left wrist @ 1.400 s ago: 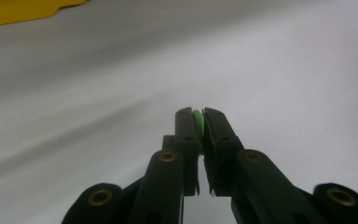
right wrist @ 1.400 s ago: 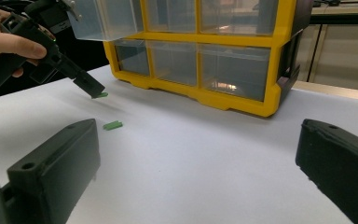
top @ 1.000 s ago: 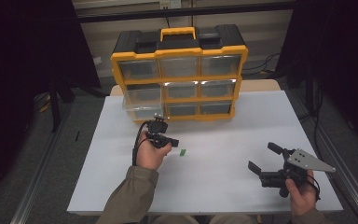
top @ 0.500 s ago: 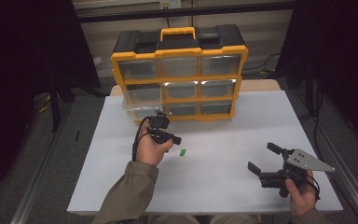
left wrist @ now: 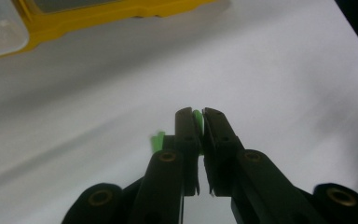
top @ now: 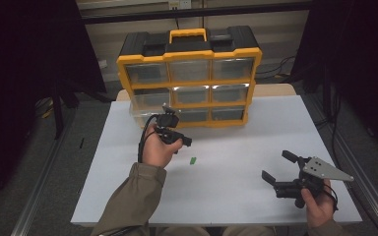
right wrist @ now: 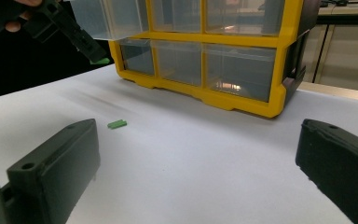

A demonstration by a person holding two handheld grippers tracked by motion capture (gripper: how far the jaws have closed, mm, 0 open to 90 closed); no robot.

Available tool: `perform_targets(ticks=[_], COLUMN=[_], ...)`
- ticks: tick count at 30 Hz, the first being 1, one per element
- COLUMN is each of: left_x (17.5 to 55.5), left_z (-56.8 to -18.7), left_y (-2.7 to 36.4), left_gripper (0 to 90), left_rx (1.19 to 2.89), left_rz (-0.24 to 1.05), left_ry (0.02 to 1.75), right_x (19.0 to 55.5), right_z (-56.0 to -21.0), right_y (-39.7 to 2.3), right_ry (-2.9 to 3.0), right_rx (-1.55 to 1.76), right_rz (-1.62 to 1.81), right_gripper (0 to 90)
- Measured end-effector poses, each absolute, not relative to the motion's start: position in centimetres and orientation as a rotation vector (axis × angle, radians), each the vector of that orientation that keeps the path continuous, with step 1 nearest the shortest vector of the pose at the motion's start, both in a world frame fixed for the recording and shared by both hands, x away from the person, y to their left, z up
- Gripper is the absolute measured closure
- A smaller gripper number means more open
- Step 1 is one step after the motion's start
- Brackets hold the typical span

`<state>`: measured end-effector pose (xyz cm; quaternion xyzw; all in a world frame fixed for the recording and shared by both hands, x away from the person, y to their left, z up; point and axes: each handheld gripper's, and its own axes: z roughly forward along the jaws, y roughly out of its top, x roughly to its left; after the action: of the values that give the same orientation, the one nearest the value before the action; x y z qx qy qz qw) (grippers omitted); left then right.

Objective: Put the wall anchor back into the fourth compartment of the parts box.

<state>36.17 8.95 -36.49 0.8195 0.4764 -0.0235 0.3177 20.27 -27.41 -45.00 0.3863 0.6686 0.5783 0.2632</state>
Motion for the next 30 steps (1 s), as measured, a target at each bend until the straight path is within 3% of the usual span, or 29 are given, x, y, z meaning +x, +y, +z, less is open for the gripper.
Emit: perform_targets(ticks=[30], left_x=[37.4], left_z=[-31.4], left_y=[9.4], left_gripper=[85.2], left_rx=[2.165], left_rz=[-0.040], left_ry=[1.238], right_x=[20.4], right_z=[-45.1], right_y=[-27.5], right_ry=[1.807], right_rx=[1.046], right_rz=[1.558], right_gripper=[0.0])
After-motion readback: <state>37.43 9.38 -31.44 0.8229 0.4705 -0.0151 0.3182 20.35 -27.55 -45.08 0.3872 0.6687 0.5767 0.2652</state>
